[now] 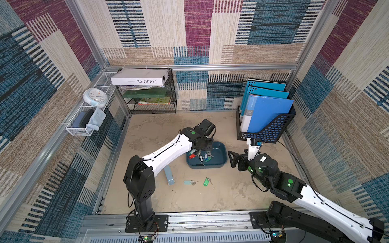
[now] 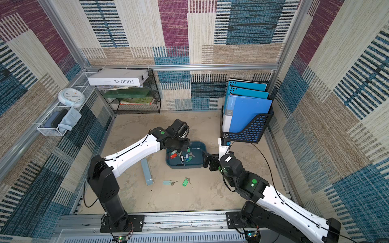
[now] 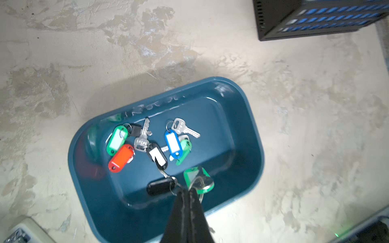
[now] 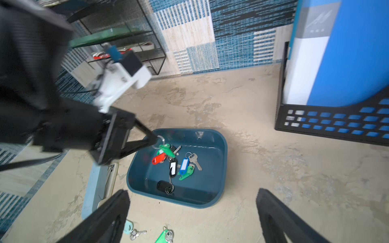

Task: Take the keys out of the storage box
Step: Place the key at the center of the board.

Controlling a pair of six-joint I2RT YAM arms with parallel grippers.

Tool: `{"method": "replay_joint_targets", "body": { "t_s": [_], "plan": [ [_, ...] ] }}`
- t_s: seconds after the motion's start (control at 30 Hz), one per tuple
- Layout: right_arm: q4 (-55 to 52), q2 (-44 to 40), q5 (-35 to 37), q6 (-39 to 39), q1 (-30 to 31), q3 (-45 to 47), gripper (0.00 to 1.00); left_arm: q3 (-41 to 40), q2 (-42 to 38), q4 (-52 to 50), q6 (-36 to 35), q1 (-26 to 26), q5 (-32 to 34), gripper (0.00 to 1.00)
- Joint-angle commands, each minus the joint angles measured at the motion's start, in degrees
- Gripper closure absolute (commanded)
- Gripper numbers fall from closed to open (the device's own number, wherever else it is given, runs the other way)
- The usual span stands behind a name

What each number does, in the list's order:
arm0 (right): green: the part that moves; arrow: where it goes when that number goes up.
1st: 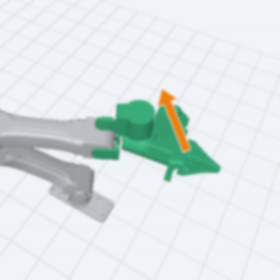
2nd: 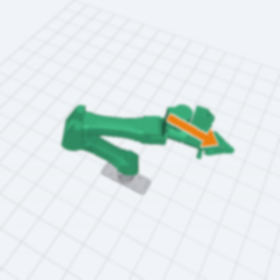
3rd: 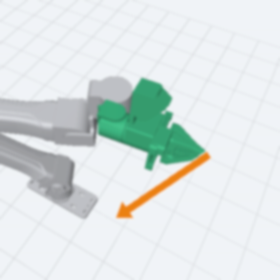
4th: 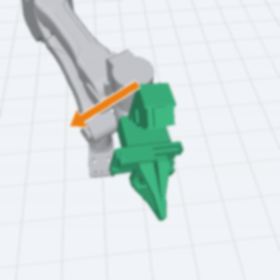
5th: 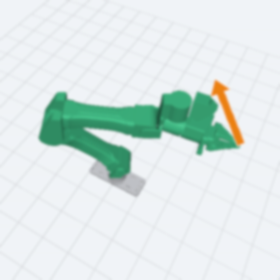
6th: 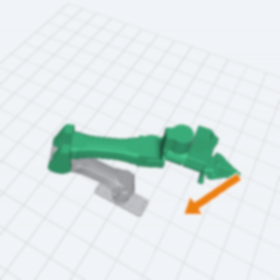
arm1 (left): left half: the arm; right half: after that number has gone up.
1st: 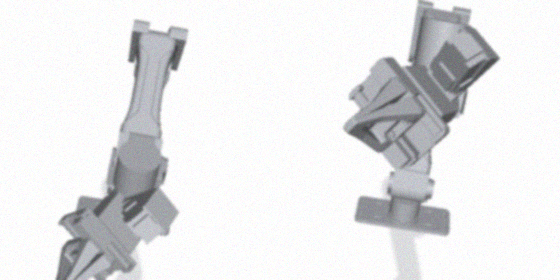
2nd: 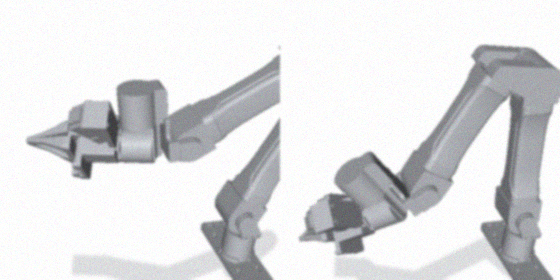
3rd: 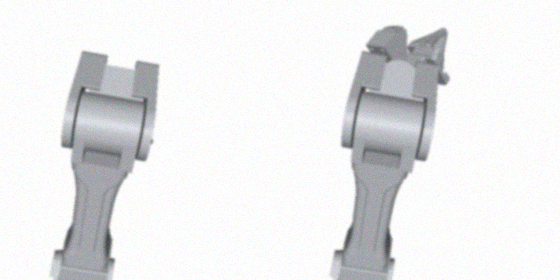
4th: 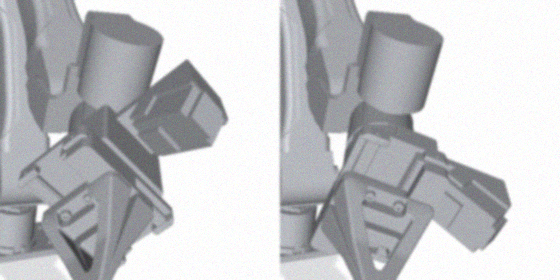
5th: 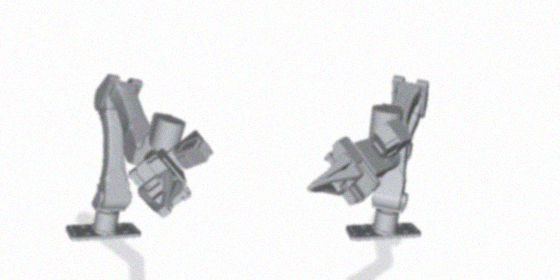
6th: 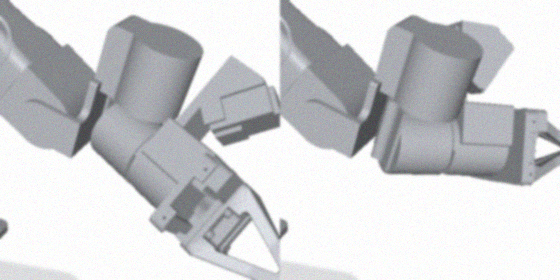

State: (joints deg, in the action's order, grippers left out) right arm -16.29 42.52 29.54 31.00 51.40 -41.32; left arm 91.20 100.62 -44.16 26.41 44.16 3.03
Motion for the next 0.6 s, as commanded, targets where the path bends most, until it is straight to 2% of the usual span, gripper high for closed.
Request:
{"method": "replay_joint_targets", "body": {
  "t_s": [0.0, 0.13, 0.27, 0.57],
  "plan": [
    [-2.7, 0.1, 8.2, 4.0, -0.2, -0.5, 0.01, -2.9, -4.9, -0.7, 1.1, 4.2, -0.3, 1.0],
    [-4.3, 1.7, 12.3, 7.4, -0.8, -1.9, 0.01, -6.9, -9.0, 0.0, 3.5, 10.8, -2.0, 1.0],
    [-5.0, 2.7, 15.7, 9.6, -1.4, -3.4, 0.01, -11.4, -9.9, 4.3, 6.3, 16.5, -4.2, 1.0],
    [-4.0, 0.9, 19.1, 13.1, -1.6, -3.5, 0.01, -15.1, -1.7, 12.1, 10.0, 17.2, -8.4, 1.0]
  ]
}}
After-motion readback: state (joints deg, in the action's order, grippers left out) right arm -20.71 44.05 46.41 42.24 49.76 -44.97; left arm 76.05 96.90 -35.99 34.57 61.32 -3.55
